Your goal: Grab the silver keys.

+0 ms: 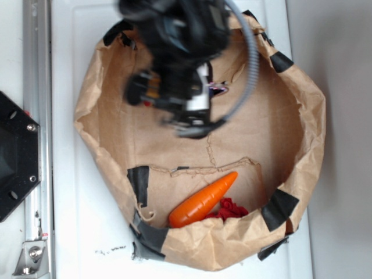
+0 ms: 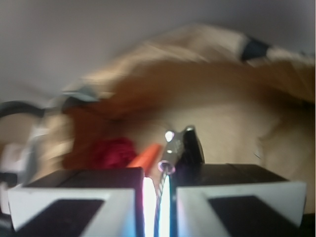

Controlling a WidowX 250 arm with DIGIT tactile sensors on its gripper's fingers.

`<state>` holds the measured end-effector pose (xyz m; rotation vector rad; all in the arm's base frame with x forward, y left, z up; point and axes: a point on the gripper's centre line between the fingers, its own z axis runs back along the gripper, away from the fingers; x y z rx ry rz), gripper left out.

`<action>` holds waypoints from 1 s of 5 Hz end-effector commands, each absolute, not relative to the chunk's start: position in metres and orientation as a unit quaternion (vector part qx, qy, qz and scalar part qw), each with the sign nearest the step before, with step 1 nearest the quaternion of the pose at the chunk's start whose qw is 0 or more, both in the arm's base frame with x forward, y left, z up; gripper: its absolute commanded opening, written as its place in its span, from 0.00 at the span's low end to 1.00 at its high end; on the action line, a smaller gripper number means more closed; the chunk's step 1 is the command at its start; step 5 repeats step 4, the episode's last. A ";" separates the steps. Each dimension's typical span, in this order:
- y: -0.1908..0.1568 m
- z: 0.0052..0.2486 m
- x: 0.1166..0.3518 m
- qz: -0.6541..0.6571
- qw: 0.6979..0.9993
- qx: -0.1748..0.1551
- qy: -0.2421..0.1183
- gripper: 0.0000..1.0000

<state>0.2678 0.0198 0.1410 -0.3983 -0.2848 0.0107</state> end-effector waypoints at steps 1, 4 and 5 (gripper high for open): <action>0.028 0.151 0.288 0.070 0.980 -0.154 -0.105 0.00; 0.020 0.145 0.287 0.079 0.982 -0.100 -0.137 0.00; 0.020 0.145 0.287 0.079 0.982 -0.100 -0.137 0.00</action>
